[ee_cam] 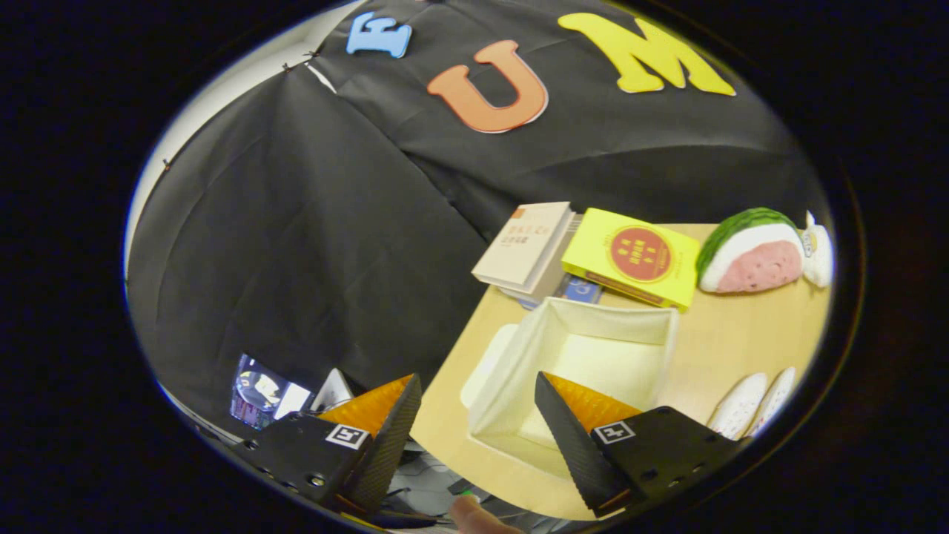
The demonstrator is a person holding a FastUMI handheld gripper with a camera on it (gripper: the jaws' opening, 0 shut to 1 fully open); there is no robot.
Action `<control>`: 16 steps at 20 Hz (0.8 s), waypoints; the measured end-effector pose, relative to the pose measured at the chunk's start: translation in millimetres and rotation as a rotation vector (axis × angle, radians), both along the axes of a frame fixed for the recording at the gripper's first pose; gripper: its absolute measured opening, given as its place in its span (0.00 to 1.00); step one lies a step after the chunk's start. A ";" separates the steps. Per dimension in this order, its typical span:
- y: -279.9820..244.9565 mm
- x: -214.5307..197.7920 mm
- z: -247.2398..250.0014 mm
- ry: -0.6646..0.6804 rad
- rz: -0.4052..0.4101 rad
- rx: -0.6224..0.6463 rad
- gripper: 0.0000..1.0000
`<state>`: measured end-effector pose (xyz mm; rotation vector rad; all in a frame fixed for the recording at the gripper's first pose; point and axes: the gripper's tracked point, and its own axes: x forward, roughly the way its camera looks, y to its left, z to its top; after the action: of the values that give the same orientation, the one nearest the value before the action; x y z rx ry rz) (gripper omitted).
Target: Open the storage box then place both shoes into the box .Put the left shoe in first, then the right shoe, with the right side of both shoes facing outward in a uniform manner.
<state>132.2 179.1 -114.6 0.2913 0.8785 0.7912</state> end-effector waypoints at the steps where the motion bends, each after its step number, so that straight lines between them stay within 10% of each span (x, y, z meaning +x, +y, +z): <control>1: -24.0 1.6 -11.4 0.007 -0.027 -0.024 0.94; 9: -181.2 10.8 -121.7 0.122 -0.194 -0.202 0.94; 16: -262.2 -12.8 -235.0 0.236 -0.151 -0.442 0.94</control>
<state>119.3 -83.0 -349.6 0.0585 1.2115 0.4106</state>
